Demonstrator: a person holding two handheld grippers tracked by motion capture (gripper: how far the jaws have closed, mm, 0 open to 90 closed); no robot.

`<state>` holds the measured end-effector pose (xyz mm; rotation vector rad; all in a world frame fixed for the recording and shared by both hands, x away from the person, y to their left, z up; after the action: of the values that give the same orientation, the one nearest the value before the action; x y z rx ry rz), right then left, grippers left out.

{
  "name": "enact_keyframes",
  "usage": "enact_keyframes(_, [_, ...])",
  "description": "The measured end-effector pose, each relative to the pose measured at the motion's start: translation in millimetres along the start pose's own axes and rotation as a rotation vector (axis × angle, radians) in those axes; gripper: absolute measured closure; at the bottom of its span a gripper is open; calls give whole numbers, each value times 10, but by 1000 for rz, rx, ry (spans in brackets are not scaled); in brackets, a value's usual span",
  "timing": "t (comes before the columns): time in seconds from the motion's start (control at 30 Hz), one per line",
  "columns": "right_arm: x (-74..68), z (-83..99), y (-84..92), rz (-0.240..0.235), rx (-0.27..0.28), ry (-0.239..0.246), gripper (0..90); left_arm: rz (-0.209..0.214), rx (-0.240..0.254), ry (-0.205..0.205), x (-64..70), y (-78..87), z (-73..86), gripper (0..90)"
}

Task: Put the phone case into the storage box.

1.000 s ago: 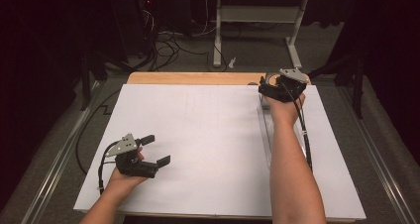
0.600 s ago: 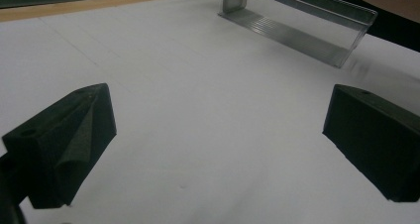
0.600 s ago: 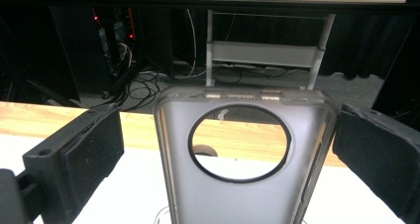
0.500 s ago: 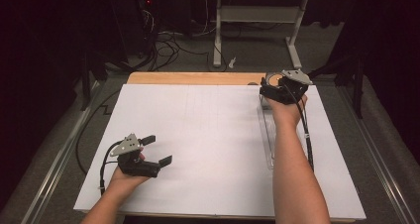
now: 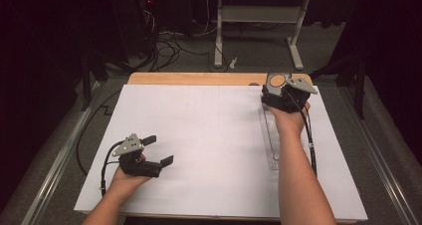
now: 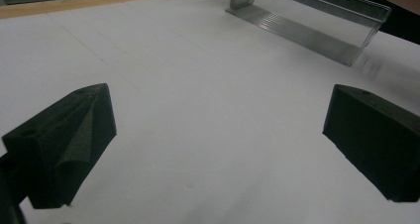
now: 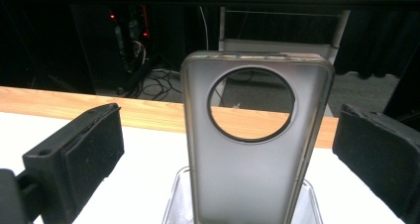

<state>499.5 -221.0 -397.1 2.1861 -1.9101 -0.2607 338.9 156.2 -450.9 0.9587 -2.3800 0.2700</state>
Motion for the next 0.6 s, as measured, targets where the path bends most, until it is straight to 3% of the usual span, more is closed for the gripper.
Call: enact_keyframes(0.6, [-126,56,317,-70,16,-1,4,-33,-8,-10,-15,-31,8,12])
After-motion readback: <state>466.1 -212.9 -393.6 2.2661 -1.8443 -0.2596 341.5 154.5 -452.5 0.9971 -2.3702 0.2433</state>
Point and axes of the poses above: each handheld gripper's, and its own axes: y roughly backward along the jaws, z roughly out of its underside, x roughly to its right, the point moved 4 cm from there along -y, roughly forward along the jaws, and after that the axes turned 2 degrees about z, right-handed, at the moved point
